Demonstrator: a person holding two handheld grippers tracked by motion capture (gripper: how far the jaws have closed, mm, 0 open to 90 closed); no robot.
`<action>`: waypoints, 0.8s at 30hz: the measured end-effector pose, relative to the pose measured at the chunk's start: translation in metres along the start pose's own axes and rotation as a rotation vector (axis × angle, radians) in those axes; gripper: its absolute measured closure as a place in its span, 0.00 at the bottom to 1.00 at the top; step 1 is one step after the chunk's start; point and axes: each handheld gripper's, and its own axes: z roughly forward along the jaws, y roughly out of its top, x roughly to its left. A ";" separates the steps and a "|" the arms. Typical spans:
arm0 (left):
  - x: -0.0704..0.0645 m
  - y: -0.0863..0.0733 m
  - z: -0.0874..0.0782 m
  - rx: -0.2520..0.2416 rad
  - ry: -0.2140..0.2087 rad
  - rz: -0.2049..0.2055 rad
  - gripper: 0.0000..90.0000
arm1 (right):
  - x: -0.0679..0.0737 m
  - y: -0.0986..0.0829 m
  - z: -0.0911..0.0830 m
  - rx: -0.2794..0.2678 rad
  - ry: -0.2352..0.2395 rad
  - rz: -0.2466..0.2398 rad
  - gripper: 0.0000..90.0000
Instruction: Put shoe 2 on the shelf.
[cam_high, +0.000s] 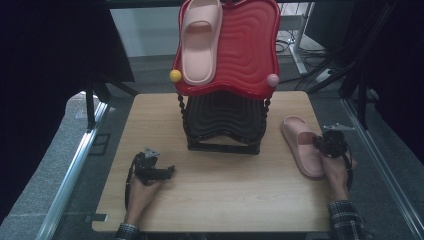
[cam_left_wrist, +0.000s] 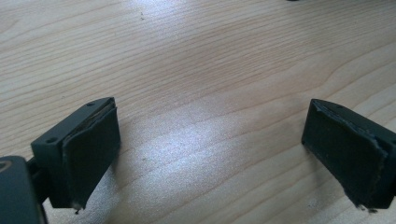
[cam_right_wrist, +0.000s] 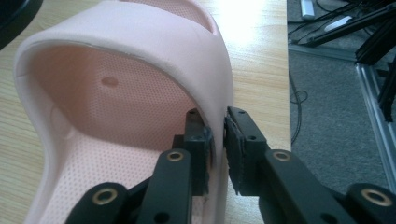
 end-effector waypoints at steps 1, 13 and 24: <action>0.000 0.000 0.000 0.000 0.000 0.000 0.05 | 0.000 -0.001 0.000 -0.006 -0.008 -0.006 0.91; 0.000 0.000 0.000 0.000 0.000 0.000 0.05 | 0.007 -0.006 -0.002 -0.051 -0.021 -0.016 0.93; 0.000 0.000 0.000 0.002 0.000 0.001 0.05 | 0.015 -0.002 -0.013 -0.159 -0.048 0.072 0.93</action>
